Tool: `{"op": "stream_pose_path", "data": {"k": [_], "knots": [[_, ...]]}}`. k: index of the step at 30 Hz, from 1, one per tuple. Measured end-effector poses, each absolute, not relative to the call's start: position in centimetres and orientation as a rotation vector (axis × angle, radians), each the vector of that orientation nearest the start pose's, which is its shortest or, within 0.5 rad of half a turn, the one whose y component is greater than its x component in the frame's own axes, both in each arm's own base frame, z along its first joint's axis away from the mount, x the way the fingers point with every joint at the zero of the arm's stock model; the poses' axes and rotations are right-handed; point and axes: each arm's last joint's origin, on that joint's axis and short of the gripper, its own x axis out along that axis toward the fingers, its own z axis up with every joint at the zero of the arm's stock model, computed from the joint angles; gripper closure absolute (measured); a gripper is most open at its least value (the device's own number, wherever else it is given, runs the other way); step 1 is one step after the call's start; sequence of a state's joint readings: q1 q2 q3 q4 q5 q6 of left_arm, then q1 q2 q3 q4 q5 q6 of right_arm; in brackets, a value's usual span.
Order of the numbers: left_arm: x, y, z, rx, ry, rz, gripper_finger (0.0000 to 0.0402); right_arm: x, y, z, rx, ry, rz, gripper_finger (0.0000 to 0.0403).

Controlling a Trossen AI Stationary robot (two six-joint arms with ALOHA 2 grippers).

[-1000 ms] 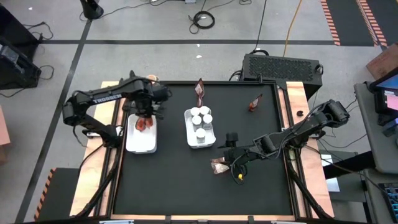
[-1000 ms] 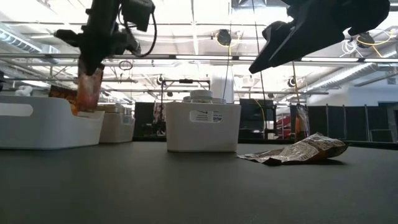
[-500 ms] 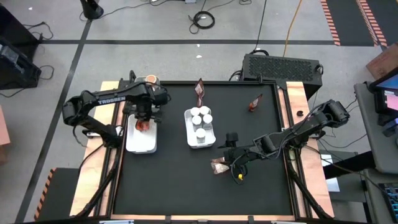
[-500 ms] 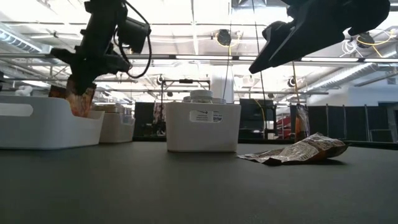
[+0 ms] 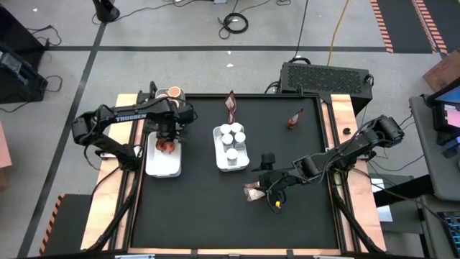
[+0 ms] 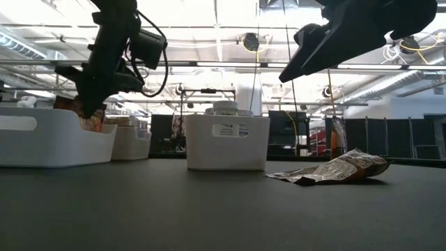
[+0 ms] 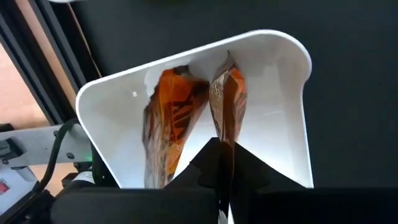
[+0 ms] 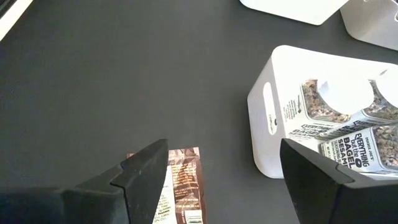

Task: Sort spices by type
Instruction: Put the orange seasoning pack into the left white bin

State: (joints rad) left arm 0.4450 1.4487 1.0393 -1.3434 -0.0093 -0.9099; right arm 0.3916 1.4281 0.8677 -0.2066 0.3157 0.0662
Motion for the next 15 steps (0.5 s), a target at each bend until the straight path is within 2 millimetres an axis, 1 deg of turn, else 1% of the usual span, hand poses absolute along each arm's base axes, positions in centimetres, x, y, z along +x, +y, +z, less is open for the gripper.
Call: {"op": "stream_pose_path", "data": {"k": [4,10,12,15], "knots": [[19.8,9.5,22.8,-1.039,1.476,1.131,0.0348,27.2,10.3,21.9,-0.202,0.720,0.048,0.0138],[19.9,9.5,23.1,-1.043,1.473,1.112,0.0280,27.2,10.2,21.9,-0.202,0.720,0.048,0.0138],[20.1,9.6,23.6,-1.042,1.471,1.067,0.0261,27.2,10.3,22.0,-0.201,0.718,0.048,0.0138],[20.7,10.1,24.9,-1.089,1.432,0.988,0.0239,27.2,10.3,22.0,-0.199,0.713,0.048,0.0138]]}}
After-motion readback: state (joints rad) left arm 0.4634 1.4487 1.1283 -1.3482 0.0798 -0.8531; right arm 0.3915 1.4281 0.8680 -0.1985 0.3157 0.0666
